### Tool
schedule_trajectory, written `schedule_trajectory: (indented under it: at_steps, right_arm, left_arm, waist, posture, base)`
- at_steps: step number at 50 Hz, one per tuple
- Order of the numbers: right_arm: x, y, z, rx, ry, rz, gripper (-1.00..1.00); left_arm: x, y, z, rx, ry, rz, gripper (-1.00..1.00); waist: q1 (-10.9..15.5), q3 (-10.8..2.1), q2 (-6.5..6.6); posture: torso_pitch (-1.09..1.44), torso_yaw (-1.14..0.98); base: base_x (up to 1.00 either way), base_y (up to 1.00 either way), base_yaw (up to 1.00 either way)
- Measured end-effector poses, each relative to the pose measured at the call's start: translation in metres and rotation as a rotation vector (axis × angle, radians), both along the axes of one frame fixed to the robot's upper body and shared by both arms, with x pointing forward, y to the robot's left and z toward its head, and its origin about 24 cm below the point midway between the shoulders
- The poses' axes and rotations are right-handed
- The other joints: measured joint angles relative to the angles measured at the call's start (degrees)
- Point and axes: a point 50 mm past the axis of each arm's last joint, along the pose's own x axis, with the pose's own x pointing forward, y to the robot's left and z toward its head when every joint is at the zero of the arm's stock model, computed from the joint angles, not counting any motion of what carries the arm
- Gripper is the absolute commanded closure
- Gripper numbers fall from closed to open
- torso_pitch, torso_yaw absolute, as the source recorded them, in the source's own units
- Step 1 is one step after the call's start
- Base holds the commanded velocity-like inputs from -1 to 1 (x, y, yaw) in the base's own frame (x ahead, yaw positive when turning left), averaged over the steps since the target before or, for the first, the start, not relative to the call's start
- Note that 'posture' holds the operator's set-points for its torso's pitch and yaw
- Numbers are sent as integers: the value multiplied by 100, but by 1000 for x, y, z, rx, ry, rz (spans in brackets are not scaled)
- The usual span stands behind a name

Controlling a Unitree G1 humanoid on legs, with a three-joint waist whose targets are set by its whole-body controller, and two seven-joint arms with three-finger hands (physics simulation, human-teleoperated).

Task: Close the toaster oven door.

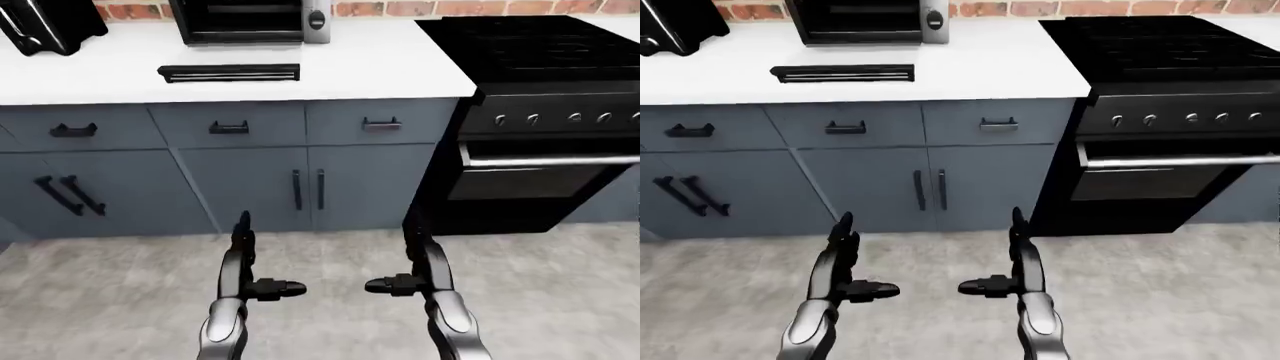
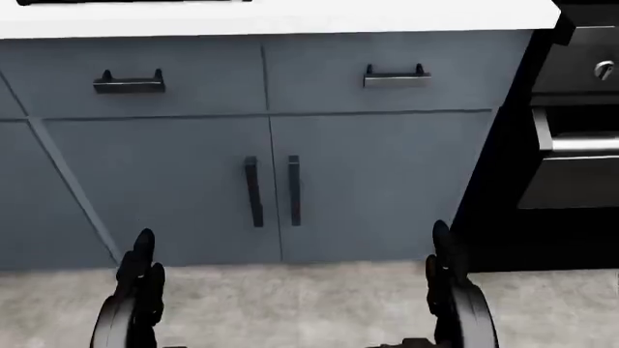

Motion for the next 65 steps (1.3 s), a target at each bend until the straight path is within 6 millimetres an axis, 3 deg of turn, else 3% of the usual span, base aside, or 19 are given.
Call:
schedule_trajectory:
  at_steps: [1, 3, 5, 7, 10, 14, 24, 29, 36, 42, 47, 56, 65]
  right_arm:
    - [1, 0, 4, -1, -18, 2, -100]
    - [6, -1, 21, -6, -98, 5, -100]
    - [7, 1, 26, -4, -122, 7, -100]
    - [4, 1, 23, -4, -104, 10, -100]
    - [5, -1, 23, -7, -84, 8, -100]
    - [10, -10, 30, -15, -90, -12, -100]
    - [32, -39, 90, -54, -224, -57, -100]
    - [38, -47, 112, -46, -241, -53, -100]
    - [45, -78, 153, -40, -296, -115, -100]
    - [51, -92, 180, -28, -313, -133, -100]
    - [55, -108, 206, -30, -355, -164, -100]
    - [55, -118, 231, -57, -399, -179, -100]
    - [55, -123, 240, -73, -411, -185, -100]
  left_arm:
    - [0, 1, 4, 2, -19, 0, -100]
    - [5, 1, 23, 6, -103, -2, -100]
    - [6, 1, 30, 6, -135, -2, -100]
    - [3, 0, 27, 10, -118, -5, -100]
    - [3, 1, 28, 16, -91, -9, -100]
    - [8, 10, 43, 31, -111, 4, -100]
    - [30, 44, 106, 61, -259, 85, -100]
    - [38, 59, 125, 71, -272, 124, -100]
    - [44, 94, 157, 62, -322, 226, -100]
    - [48, 113, 196, 63, -410, 275, -100]
    - [48, 123, 205, 49, -396, 290, -100]
    - [51, 139, 230, 82, -421, 320, -100]
    - [51, 150, 246, 110, -437, 342, -100]
  waist:
    - [-8, -57, -23]
    - [34, -339, -21]
    - [43, -230, -57]
    - [43, -303, -50]
    - [45, -305, -32]
    - [46, -318, -22]
    - [48, -439, -15]
    - [44, -392, -12]
    - [45, -347, -18]
    - [34, -285, -11]
    - [52, -263, 28]
    - [42, -204, 7]
    - [45, -184, 16]
  posture:
    - [0, 0]
    - [0, 0]
    - [0, 0]
    - [0, 0]
    - [0, 0]
    - [0, 0]
    - [0, 0]
    - [0, 0]
    - [0, 0]
    - [0, 0]
    - [0, 0]
    - [0, 0]
    - [0, 0]
  base:
    - [0, 0, 0]
    - [0, 0, 0]
    - [0, 0, 0]
    - [0, 0, 0]
    - [0, 0, 0]
    - [0, 0, 0]
    - [0, 0, 0]
    - [0, 0, 0]
    - [0, 0, 0]
    - [0, 0, 0]
    - [0, 0, 0]
    - [0, 0, 0]
    - [0, 0, 0]
